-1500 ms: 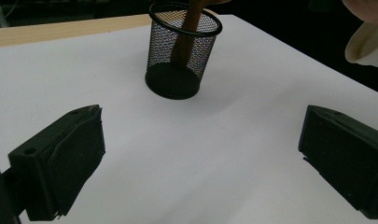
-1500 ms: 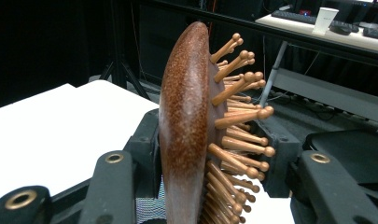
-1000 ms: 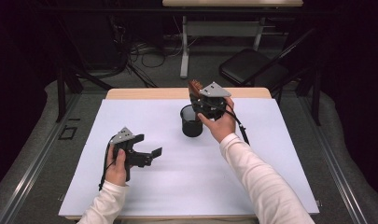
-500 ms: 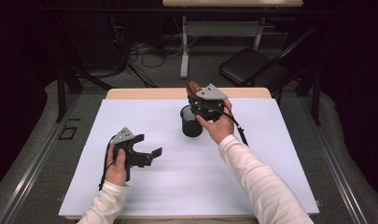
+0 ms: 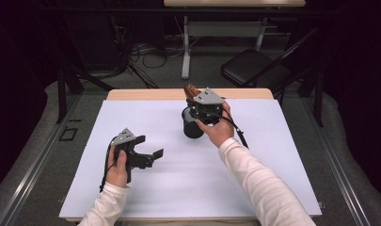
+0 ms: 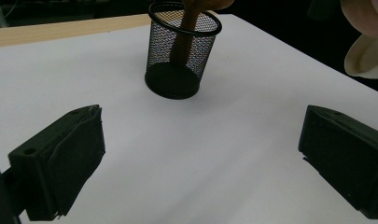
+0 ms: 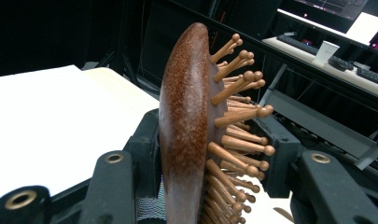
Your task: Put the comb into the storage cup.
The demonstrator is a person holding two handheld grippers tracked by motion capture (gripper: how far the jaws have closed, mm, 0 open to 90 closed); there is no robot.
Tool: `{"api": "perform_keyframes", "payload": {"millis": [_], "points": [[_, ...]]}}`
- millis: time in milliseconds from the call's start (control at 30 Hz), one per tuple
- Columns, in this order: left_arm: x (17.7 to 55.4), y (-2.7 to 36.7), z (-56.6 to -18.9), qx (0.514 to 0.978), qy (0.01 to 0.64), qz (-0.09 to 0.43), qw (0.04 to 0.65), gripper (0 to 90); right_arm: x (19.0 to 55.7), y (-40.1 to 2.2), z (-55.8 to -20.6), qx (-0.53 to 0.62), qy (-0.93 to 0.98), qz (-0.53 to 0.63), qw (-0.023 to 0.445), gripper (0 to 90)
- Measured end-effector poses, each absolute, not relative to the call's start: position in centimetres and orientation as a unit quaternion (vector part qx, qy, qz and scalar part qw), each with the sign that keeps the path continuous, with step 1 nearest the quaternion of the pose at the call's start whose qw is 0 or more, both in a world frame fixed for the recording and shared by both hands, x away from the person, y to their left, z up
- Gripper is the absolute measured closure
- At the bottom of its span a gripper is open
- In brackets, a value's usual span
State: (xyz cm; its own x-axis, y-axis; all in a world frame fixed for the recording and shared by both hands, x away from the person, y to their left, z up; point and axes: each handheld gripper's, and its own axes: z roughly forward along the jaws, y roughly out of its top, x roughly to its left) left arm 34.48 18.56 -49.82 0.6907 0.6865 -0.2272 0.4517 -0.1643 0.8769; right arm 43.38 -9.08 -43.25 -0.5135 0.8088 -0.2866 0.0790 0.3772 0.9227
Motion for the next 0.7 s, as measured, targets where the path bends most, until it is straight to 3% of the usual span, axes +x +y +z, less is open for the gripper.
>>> {"api": "perform_keyframes", "payload": {"millis": [700], "points": [[34.51,18.67,-49.79,0.754,0.379,0.113,0.525,0.5,42.92,-8.41,-43.48,0.286,0.739,0.461,0.399,49.8]]}}
